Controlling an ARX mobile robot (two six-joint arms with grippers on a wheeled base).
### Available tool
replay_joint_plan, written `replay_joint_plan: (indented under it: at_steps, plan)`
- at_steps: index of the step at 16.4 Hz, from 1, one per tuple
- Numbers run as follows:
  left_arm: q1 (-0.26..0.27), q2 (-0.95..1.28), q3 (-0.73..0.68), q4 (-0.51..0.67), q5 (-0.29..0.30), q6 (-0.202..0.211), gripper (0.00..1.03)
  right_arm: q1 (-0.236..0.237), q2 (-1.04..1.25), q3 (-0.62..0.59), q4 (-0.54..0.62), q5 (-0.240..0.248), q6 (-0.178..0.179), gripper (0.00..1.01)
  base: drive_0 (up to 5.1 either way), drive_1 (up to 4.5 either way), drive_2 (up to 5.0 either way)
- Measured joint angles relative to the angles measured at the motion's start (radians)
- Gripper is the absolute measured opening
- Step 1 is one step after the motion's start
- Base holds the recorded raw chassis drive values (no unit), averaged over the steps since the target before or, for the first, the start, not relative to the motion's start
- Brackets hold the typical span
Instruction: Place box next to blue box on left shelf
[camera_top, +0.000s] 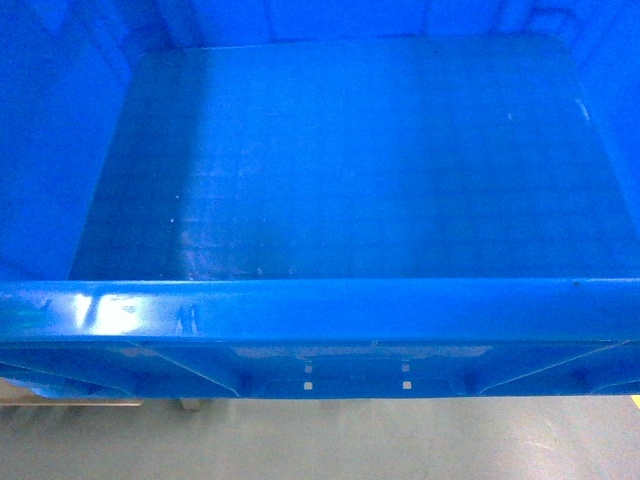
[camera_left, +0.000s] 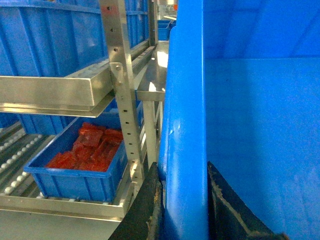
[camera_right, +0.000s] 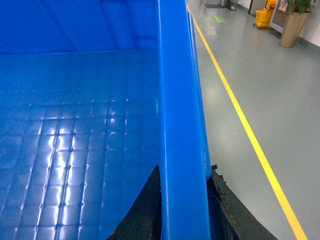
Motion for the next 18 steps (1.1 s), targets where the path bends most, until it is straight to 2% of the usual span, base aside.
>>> replay_joint_plan:
  at_steps: [18]
  plan:
    - [0.0, 0.0, 0.0, 0.003, -0.001, 0.0, 0.15, 0.0, 0.0, 0.0, 0.002, -0.002, 0.0, 0.17, -4.8, 1.06, 3.7]
